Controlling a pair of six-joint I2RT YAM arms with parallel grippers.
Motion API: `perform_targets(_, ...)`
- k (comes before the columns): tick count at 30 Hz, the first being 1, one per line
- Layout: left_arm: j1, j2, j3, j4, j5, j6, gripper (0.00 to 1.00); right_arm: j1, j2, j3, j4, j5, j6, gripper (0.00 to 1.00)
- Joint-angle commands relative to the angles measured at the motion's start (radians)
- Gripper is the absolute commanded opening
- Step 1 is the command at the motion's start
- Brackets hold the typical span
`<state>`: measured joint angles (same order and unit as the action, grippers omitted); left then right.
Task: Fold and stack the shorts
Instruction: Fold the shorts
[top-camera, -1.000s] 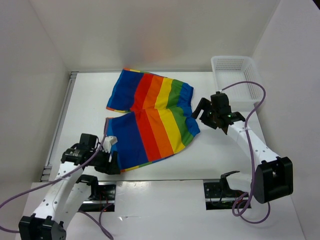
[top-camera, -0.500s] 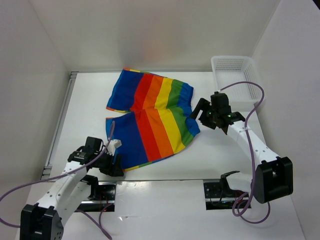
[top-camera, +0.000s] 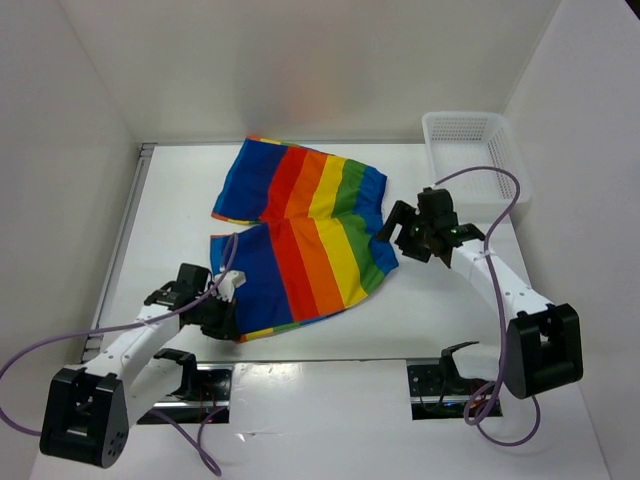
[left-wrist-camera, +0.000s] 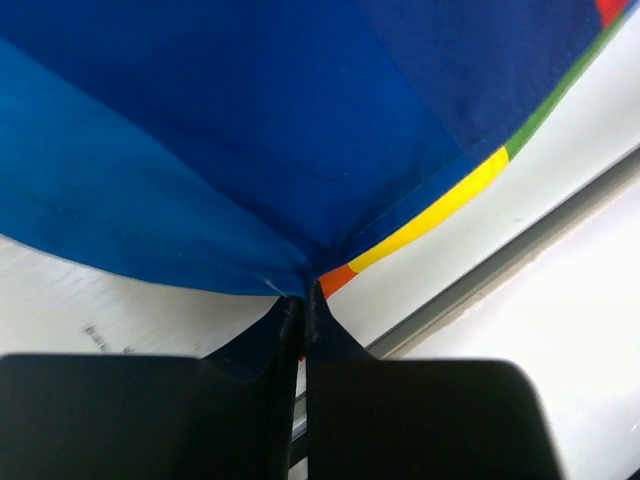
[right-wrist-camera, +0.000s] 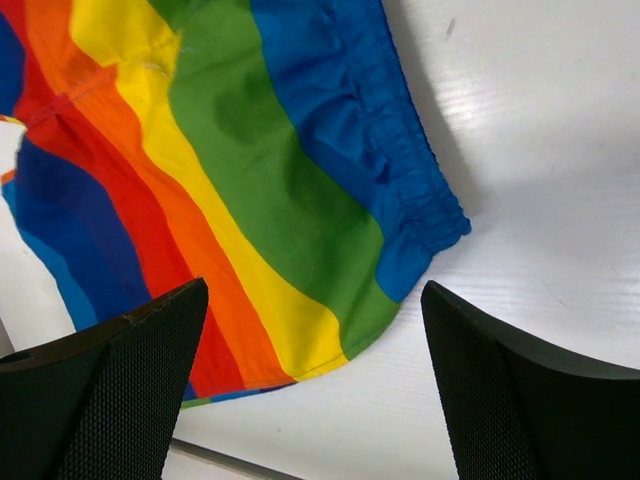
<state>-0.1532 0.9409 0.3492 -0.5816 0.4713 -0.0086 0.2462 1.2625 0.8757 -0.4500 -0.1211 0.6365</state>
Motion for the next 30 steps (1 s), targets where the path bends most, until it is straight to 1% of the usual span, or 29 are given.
perform_targets(1,-0.002,0.013,0.055,-0.049,-0.091,0.009,0.00,0.008,0.008,-0.049,0.028,-0.014,0.023,0.92)
perform_targets(3,-0.002,0.013,0.105,-0.084,-0.118,0.009,0.00,-0.027,0.008,-0.064,0.017,0.014,0.058,0.93)
perform_targets(4,-0.002,0.004,0.163,-0.110,-0.129,0.009,0.00,-0.048,-0.001,-0.081,0.007,0.014,0.058,0.93)
perform_targets(7,-0.002,-0.010,0.238,-0.119,-0.148,0.009,0.00,-0.125,-0.002,-0.113,0.024,-0.055,0.086,0.93)
perform_targets(10,-0.002,0.053,0.283,-0.119,-0.148,0.009,0.00,-0.134,0.035,-0.148,0.047,-0.129,0.123,0.92)
perform_targets(11,-0.002,0.070,0.295,-0.110,-0.148,0.009,0.00,-0.134,0.061,-0.161,0.088,-0.153,0.133,0.89)
perform_targets(13,-0.002,0.111,0.304,-0.101,-0.139,0.009,0.00,-0.134,0.086,-0.185,0.117,-0.204,0.149,0.85)
perform_targets(16,-0.002,0.133,0.329,-0.101,-0.138,0.009,0.00,-0.134,0.142,-0.198,0.155,-0.251,0.149,0.82)
perform_targets(18,-0.002,0.144,0.340,-0.101,-0.138,0.009,0.00,-0.134,0.187,-0.198,0.192,-0.264,0.160,0.78)
perform_targets(21,-0.002,0.179,0.362,-0.101,-0.138,0.009,0.00,-0.134,0.209,-0.219,0.244,-0.264,0.183,0.72)
perform_targets(22,-0.002,0.188,0.373,-0.101,-0.148,0.009,0.00,-0.134,0.209,-0.219,0.284,-0.232,0.192,0.70)
perform_targets(23,-0.002,0.188,0.373,-0.101,-0.148,0.009,0.00,-0.134,0.222,-0.219,0.301,-0.221,0.192,0.62)
perform_targets(24,-0.002,0.188,0.384,-0.101,-0.148,0.009,0.00,-0.134,0.251,-0.210,0.316,-0.221,0.192,0.58)
perform_targets(25,-0.002,0.197,0.399,-0.101,-0.148,0.009,0.00,-0.134,0.265,-0.199,0.326,-0.203,0.192,0.50)
perform_targets(27,0.009,0.197,0.421,-0.110,-0.158,0.009,0.00,-0.134,0.285,-0.178,0.346,-0.193,0.183,0.42)
perform_targets(28,0.009,0.197,0.451,-0.110,-0.158,0.009,0.00,-0.134,0.285,-0.158,0.367,-0.202,0.183,0.30)
perform_targets(29,0.024,0.197,0.470,-0.119,-0.158,0.009,0.00,-0.134,0.285,-0.146,0.367,-0.203,0.174,0.21)
perform_targets(30,0.036,0.208,0.520,-0.119,-0.158,0.009,0.00,-0.134,0.261,-0.105,0.367,-0.180,0.164,0.07)
